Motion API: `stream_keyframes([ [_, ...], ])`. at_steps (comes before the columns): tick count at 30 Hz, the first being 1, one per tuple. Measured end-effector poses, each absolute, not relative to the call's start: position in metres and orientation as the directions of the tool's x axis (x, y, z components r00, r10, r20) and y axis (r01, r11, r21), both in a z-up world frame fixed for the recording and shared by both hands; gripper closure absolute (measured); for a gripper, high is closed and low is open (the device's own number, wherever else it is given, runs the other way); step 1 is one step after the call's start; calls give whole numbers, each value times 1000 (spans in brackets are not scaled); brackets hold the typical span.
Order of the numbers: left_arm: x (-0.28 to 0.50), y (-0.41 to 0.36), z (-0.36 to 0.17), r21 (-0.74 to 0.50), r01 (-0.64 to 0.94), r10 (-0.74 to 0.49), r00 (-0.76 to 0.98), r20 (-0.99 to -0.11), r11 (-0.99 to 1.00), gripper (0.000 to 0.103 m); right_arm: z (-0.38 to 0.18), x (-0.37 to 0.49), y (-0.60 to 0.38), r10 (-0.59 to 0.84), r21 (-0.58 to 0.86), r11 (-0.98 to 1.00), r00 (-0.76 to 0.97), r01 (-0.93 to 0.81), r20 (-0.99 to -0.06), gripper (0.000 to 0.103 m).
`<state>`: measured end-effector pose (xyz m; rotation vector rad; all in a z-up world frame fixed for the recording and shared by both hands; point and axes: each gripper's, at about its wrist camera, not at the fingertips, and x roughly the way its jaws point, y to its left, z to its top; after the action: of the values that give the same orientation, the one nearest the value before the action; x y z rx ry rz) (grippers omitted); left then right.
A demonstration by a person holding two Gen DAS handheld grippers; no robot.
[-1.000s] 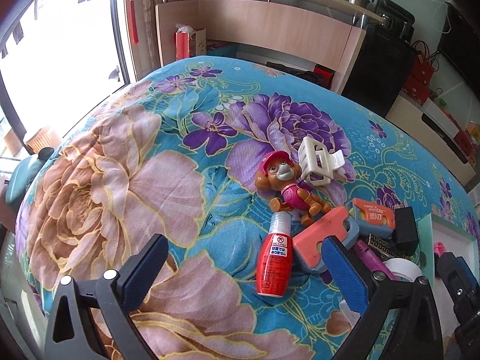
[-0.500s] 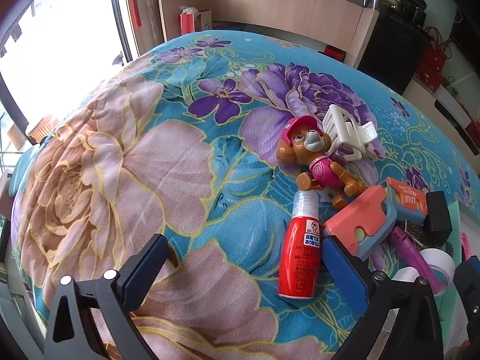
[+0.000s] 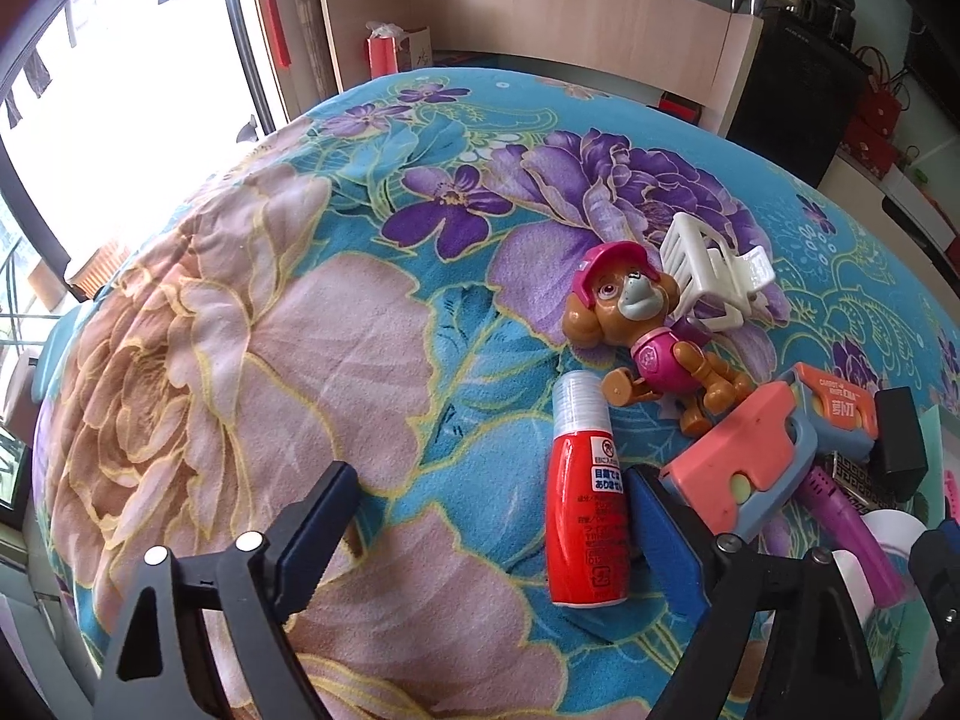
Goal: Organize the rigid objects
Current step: 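Grasp the red spray bottle with the left gripper while the right gripper grasps the white cylindrical case, then carry the red bottle and the white case over the white tray with both grippers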
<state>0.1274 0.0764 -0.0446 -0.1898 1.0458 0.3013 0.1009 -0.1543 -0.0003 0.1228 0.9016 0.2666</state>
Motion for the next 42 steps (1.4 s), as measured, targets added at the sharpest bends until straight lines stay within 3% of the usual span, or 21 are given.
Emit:
stream_keyframes([
  [7, 127, 71, -41, -29, -294, 125, 488, -864, 955, 38, -6, 101, -146, 291, 206, 956, 562, -210, -774, 53],
  [12, 127, 65, -39, -29, -257, 108, 504, -857, 966, 69, -8, 100, -148, 303, 224, 952, 552, -208, -777, 61],
  [14, 127, 64, -39, -31, -248, 103, 509, -855, 968, 75, -8, 100, -149, 312, 236, 949, 546, -207, -777, 62],
  [19, 125, 65, -35, -45, -252, 98, 525, -846, 967, 75, -6, 99, -148, 322, 243, 946, 546, -215, -774, 67],
  [21, 123, 65, -30, -47, -255, 102, 540, -836, 966, 75, -4, 98, -150, 345, 267, 938, 550, -219, -761, 82],
  [22, 122, 65, -27, -48, -255, 104, 549, -829, 966, 75, -3, 98, -150, 354, 277, 935, 551, -221, -756, 83],
  [31, 115, 61, -8, -55, -248, 107, 596, -796, 967, 75, 3, 96, -156, 354, 285, 935, 574, -210, -738, 84],
  [42, 102, 49, 29, -57, -220, 112, 683, -722, 974, 75, 33, 84, -177, 386, 344, 916, 685, -206, -617, 84],
])
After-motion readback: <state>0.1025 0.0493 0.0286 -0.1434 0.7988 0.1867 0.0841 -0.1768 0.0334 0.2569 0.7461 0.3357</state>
